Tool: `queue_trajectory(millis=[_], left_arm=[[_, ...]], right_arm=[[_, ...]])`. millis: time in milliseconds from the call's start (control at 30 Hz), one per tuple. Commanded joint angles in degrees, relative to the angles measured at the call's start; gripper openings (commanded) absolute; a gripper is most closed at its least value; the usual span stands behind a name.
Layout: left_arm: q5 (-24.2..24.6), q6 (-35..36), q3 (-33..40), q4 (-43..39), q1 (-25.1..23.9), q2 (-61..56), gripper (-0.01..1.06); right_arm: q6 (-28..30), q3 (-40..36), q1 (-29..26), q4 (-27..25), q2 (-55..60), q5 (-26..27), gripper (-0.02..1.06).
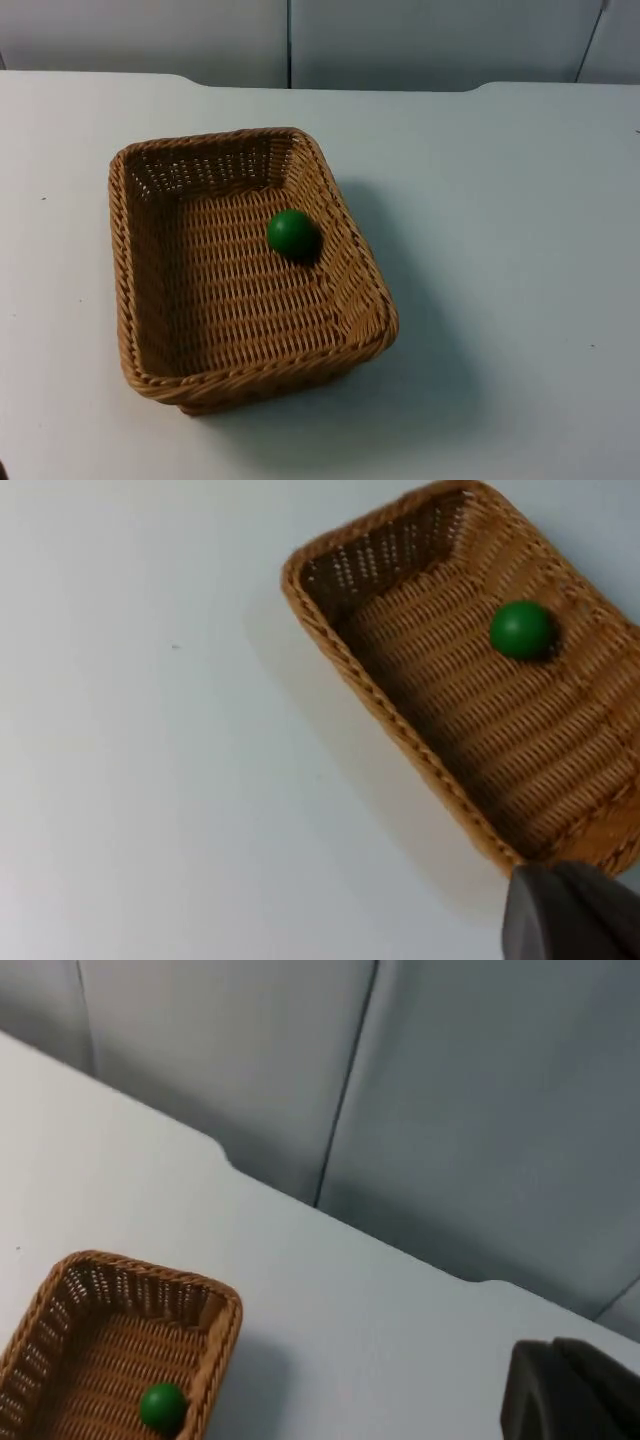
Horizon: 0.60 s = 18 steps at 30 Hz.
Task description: Pick up the basket with the left hand and place the ball into the basket with the right hand.
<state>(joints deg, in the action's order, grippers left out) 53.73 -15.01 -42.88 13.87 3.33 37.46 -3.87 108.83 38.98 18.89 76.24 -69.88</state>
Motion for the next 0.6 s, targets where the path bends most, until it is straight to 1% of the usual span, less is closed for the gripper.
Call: queue_trajectory(millis=[0,67,133,167,200,300,333,367,433,467,500,533,567], left_arm=[[4.2,5.8,0.3,-5.6,0.3,-7.8,0.00],[5.5,8.6,0.3,-7.2,0.3,-15.1,0.00],[5.6,8.6,0.3,-7.3,0.3,-20.9,0.00],[5.6,8.6,0.3,-7.8,0.3,-23.5,0.00],[5.6,8.6,0.3,-7.8,0.3,-23.5,0.00],[7.1,8.6,0.3,-11.3,0.3,-28.8,0.00],[7.5,8.6,0.3,-12.2,0.3,-30.0,0.00],[7.5,8.6,0.3,-12.2,0.3,-30.0,0.00],[8.2,8.6,0.3,-12.9,0.3,-31.7,0.00],[8.4,8.6,0.3,-12.9,0.3,-32.3,0.00],[8.5,8.6,0.4,-12.9,0.3,-32.7,0.00],[8.5,8.6,0.4,-12.9,0.3,-32.7,0.00],[8.8,8.6,0.5,-12.9,0.3,-33.1,0.00]], right_arm=[[-4.0,-6.2,1.1,3.6,-7.3,-0.1,0.00],[-5.9,-13.9,2.2,5.1,-15.7,-0.1,0.00],[-7.9,-23.9,2.7,5.2,-23.2,0.5,0.00],[-8.3,-28.3,2.7,4.4,-27.4,2.6,0.00],[-8.3,-28.3,2.7,4.4,-27.4,2.6,0.00],[-7.6,-44.5,2.7,0.4,-38.4,7.7,0.00],[-6.0,-48.9,2.7,-1.1,-42.0,9.2,0.00],[-6.0,-48.9,2.7,-1.1,-42.0,9.2,0.00],[0.2,-58.7,2.7,-5.6,-48.2,10.3,0.00],[2.9,-62.2,2.7,-7.8,-51.4,11.1,0.00],[7.1,-67.4,2.7,-12.2,-55.5,12.0,0.00],[7.1,-67.4,2.7,-12.2,-55.5,12.0,0.00],[9.5,-69.9,2.7,-14.8,-58.5,12.5,0.00]])
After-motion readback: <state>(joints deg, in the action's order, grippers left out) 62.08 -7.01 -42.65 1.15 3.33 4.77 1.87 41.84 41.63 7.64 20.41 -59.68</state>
